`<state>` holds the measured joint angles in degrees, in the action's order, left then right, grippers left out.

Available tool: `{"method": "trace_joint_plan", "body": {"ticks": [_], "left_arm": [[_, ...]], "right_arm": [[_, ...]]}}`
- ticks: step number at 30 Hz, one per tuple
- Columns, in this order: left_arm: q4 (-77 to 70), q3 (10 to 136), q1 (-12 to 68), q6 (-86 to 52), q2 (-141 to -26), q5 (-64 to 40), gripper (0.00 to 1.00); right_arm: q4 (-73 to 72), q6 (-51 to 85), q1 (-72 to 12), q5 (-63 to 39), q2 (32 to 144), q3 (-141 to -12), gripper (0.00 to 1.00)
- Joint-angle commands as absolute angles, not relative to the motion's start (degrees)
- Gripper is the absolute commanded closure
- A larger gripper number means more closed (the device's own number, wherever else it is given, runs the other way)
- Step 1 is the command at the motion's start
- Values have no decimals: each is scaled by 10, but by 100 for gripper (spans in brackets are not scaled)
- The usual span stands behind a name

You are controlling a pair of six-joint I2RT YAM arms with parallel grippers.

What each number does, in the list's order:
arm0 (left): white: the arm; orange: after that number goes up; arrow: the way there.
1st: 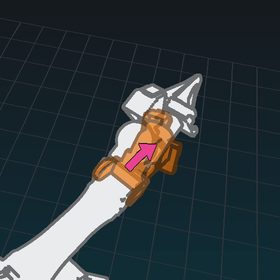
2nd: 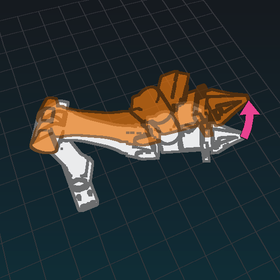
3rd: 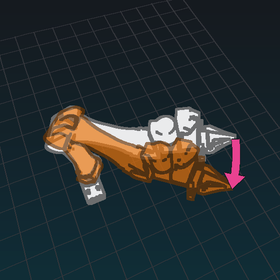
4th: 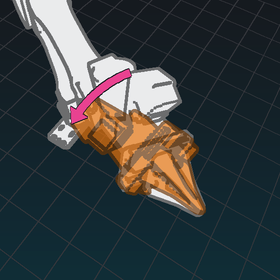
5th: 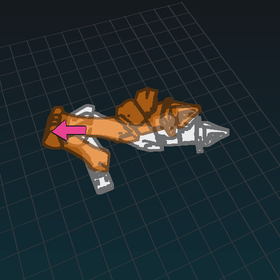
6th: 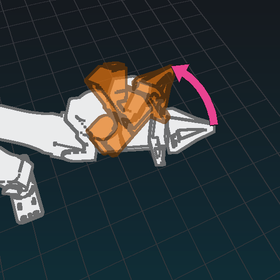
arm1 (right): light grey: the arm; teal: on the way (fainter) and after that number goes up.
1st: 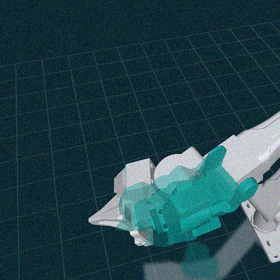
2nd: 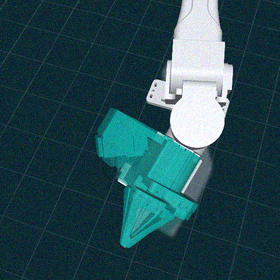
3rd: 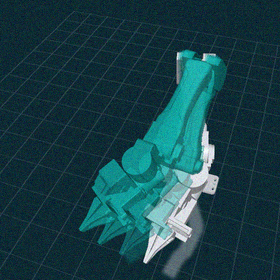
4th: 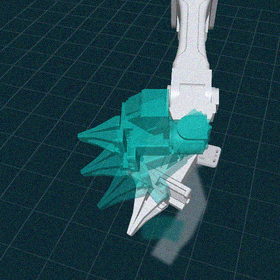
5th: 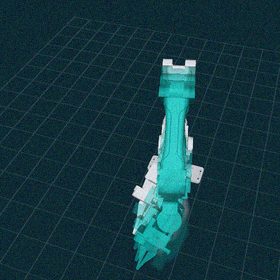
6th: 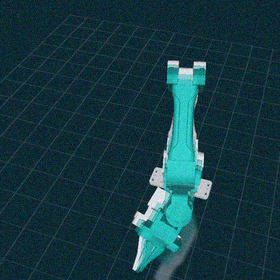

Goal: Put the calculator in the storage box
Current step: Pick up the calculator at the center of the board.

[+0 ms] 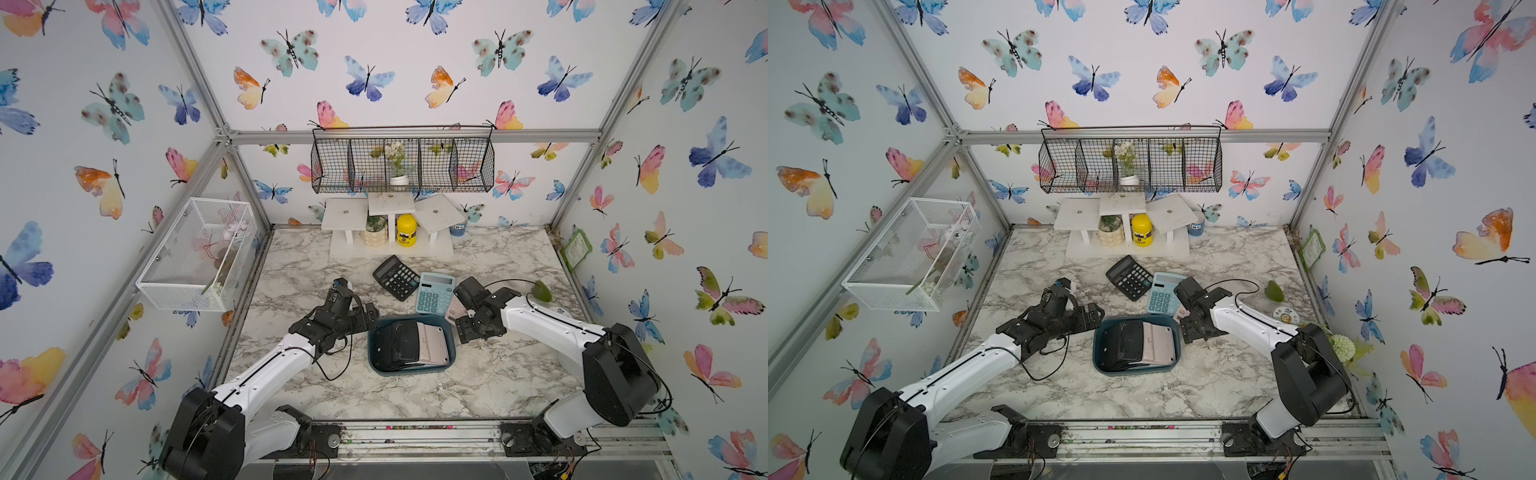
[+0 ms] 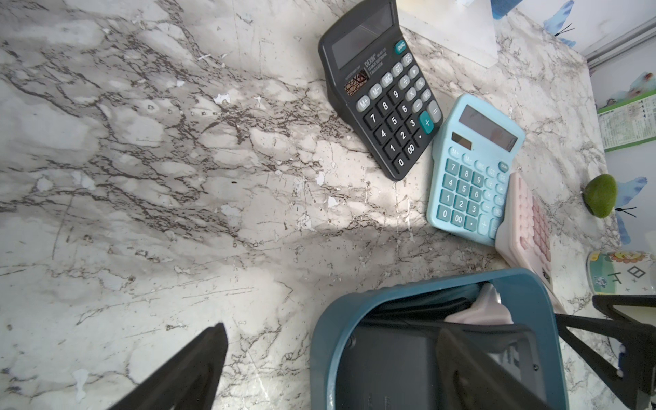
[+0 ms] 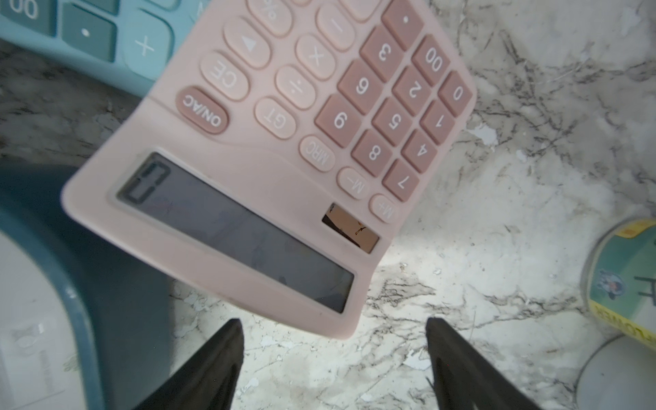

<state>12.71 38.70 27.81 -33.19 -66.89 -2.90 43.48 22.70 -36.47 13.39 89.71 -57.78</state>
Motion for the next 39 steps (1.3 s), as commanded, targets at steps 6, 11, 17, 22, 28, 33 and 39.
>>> {"method": "trace_joint_plan", "body": {"ticks": [6, 11, 17, 22, 28, 33, 39], "left_arm": [[129, 397, 274, -323, -660, -45, 1], [128, 390, 274, -324, -656, -47, 1], [125, 377, 274, -328, -643, -50, 1], [125, 373, 274, -330, -638, -51, 1], [126, 373, 274, -330, -634, -51, 1], [127, 373, 274, -330, -636, -52, 1], [127, 372, 274, -332, -635, -52, 1]], "right_arm": [[435, 228, -368, 213, 962, -621, 23], [411, 227, -367, 227, 982, -651, 26], [380, 216, -358, 231, 1020, -675, 29], [369, 205, -344, 246, 1044, -690, 35], [383, 207, -342, 281, 1054, -693, 38], [388, 212, -343, 294, 1064, -687, 40], [388, 213, -342, 299, 1068, -688, 51]]}}
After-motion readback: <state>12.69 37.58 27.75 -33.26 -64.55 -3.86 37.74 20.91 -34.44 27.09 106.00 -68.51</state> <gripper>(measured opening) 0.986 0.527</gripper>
